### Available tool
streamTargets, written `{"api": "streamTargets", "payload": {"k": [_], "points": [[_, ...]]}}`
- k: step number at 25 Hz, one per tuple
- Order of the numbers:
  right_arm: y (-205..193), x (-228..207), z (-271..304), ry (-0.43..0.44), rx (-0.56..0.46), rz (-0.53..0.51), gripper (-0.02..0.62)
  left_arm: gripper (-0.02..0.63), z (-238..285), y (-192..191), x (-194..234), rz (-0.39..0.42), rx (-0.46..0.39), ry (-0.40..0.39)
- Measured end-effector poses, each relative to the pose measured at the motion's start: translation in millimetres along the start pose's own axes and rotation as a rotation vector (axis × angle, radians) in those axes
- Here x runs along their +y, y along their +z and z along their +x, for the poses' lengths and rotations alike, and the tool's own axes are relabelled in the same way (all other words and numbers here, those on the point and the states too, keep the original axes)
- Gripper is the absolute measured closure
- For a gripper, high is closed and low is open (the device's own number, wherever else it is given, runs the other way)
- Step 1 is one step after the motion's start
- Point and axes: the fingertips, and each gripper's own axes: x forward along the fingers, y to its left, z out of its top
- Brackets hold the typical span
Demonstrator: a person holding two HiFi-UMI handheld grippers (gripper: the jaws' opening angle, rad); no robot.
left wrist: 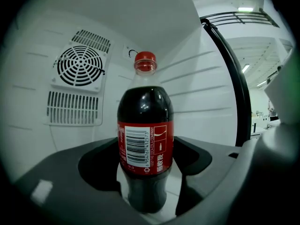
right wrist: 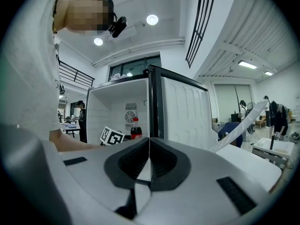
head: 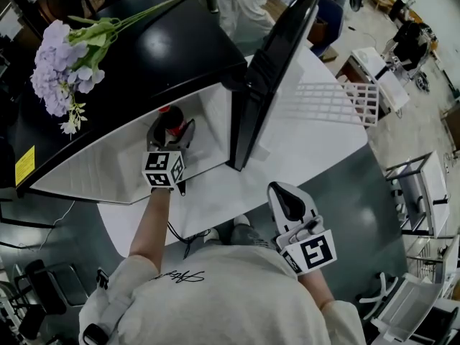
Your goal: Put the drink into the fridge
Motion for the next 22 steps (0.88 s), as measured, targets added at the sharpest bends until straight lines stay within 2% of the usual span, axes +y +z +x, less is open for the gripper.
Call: {"api": "streamTargets", "payload": {"k": [8, 15, 22], "points": [[3.9, 3.9, 9.0, 0.033, -0.016, 0.003, 0.584, 0.282, -30.5, 8.3, -0.6, -0.033, -0.022, 0.017], [8.8, 10.5, 21.1, 0.074, -0.034, -0.001, 0.584, 0.282, -65.3, 28.7, -15.0, -0.048, -0.075, -0.010], [10.8, 21.2, 36.7, 0.125, -0.048, 0.005, 0.584, 0.282, -88.4, 39.1, -27.7, -0.105, -0.083, -0.041]]}}
